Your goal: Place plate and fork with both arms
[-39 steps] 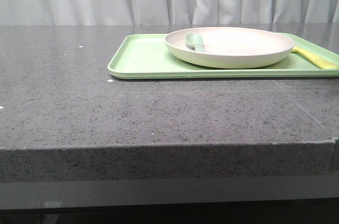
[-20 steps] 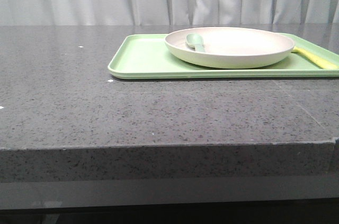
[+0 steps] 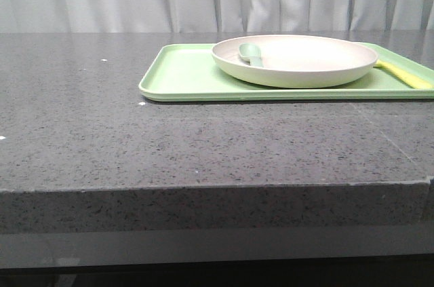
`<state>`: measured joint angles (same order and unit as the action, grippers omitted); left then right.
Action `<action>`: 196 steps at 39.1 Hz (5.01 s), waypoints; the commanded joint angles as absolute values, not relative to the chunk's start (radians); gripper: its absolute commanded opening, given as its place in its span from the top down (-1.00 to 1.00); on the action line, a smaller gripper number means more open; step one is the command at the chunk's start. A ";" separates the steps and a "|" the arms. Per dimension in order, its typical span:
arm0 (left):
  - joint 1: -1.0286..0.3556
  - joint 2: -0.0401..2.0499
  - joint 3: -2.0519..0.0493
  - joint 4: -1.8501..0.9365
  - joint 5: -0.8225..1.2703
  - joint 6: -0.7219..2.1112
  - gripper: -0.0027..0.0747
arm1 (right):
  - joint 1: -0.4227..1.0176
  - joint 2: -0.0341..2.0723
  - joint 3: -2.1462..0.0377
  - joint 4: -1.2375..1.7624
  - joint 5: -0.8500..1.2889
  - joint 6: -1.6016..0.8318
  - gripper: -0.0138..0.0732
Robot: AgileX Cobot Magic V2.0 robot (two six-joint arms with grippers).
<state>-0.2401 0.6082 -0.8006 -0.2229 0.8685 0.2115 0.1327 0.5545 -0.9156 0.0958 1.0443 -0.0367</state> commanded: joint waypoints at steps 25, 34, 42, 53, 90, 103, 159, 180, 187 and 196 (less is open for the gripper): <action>-0.216 0.615 -0.828 -0.133 0.796 0.087 0.98 | 0.132 0.559 -0.938 0.096 0.945 -0.024 0.84; -0.216 0.615 -0.828 -0.136 0.796 0.087 0.98 | 0.132 0.559 -0.938 0.096 0.945 -0.024 0.84; -0.216 0.615 -0.828 -0.136 0.796 0.087 0.98 | 0.132 0.559 -0.938 0.096 0.945 -0.024 0.84; -0.187 0.476 -0.693 -0.062 0.658 0.112 0.98 | 0.132 0.559 -0.938 0.096 0.947 -0.024 0.84; 0.008 -0.027 0.007 -0.101 0.021 0.112 0.98 | 0.132 0.559 -0.938 0.096 0.947 -0.024 0.84; -0.028 -0.027 0.009 -0.087 -0.055 0.097 0.98 | 0.132 0.559 -0.938 0.096 0.947 -0.024 0.84; -0.028 -0.027 0.009 -0.082 -0.080 0.027 0.98 | 0.104 0.471 -0.828 0.065 0.845 -0.025 0.84; -0.028 -0.025 0.009 -0.082 -0.080 0.027 0.98 | -0.015 0.033 -0.080 0.061 0.070 -0.025 0.84; -0.028 -0.025 0.009 -0.082 -0.080 0.027 0.98 | -0.034 -0.031 0.016 0.061 -0.029 -0.025 0.84; -0.028 -0.025 0.009 -0.082 -0.080 0.027 0.98 | -0.034 -0.028 0.023 0.061 -0.032 -0.025 0.84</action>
